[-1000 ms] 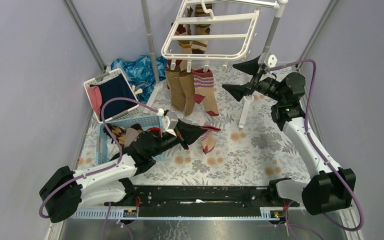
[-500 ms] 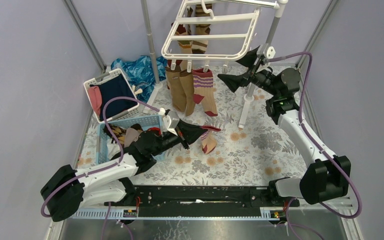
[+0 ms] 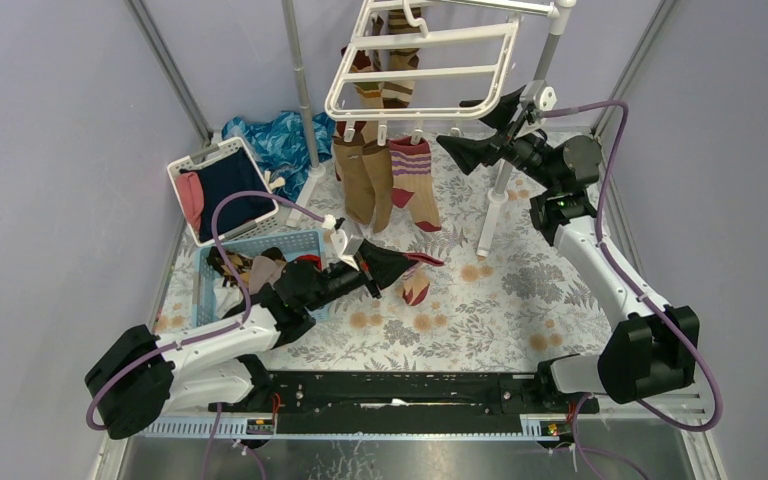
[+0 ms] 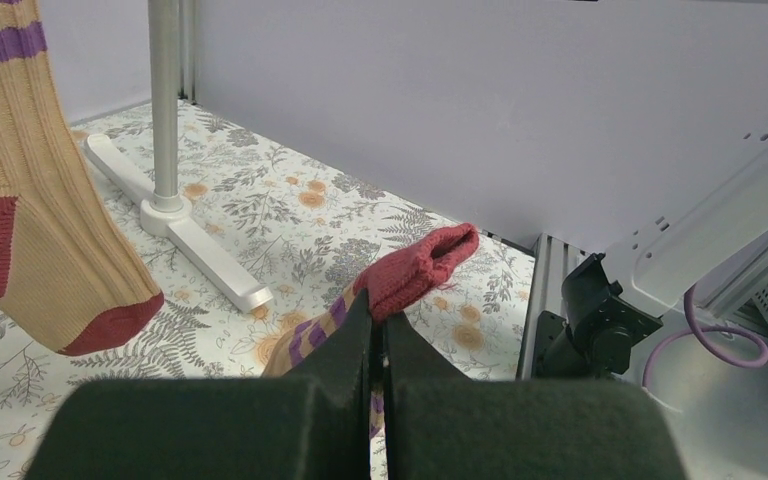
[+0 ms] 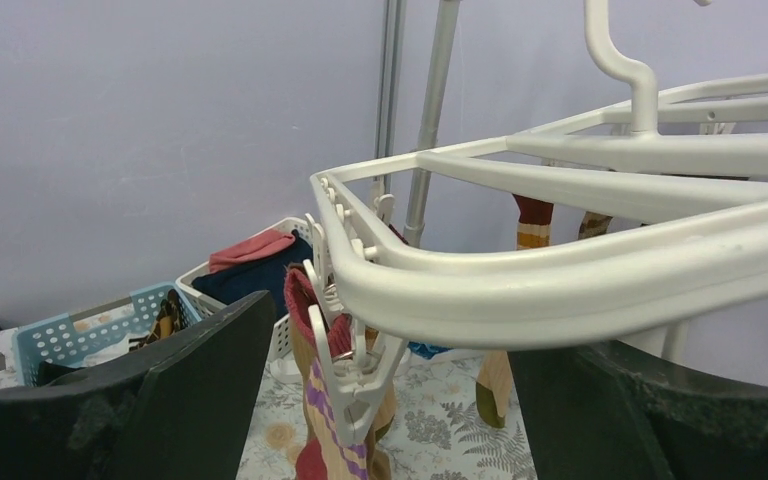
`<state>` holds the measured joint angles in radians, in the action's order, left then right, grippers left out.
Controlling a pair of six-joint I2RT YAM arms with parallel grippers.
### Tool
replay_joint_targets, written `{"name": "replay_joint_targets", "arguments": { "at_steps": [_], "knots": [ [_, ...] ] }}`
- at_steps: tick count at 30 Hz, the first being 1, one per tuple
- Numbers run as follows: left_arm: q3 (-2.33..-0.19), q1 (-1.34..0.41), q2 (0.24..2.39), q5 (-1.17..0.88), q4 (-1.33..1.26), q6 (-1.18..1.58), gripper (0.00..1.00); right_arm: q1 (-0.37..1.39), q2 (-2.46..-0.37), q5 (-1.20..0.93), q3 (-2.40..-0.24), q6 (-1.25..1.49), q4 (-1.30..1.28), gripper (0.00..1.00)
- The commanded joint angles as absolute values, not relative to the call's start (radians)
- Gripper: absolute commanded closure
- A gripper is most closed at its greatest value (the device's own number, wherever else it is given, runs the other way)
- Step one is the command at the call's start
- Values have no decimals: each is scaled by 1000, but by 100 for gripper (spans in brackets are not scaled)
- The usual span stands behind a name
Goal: Clip the socks to the hanger
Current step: Open the clamp at the hanger.
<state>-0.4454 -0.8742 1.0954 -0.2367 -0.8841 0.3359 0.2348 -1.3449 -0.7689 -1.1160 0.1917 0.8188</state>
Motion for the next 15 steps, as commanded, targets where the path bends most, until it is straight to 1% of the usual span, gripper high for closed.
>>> {"name": "replay_joint_targets", "arguments": {
  "at_steps": [1, 11, 15],
  "knots": [
    [-479, -866, 1096, -247, -945, 344, 100, 250, -1355, -759, -1176, 229, 864, 11],
    [-480, -865, 1096, -247, -940, 343, 100, 253, -1361, -773, -1170, 227, 876, 33],
    [-482, -865, 1098, -247, -943, 346, 100, 253, -1364, -782, -1175, 227, 875, 45]
  ]
}}
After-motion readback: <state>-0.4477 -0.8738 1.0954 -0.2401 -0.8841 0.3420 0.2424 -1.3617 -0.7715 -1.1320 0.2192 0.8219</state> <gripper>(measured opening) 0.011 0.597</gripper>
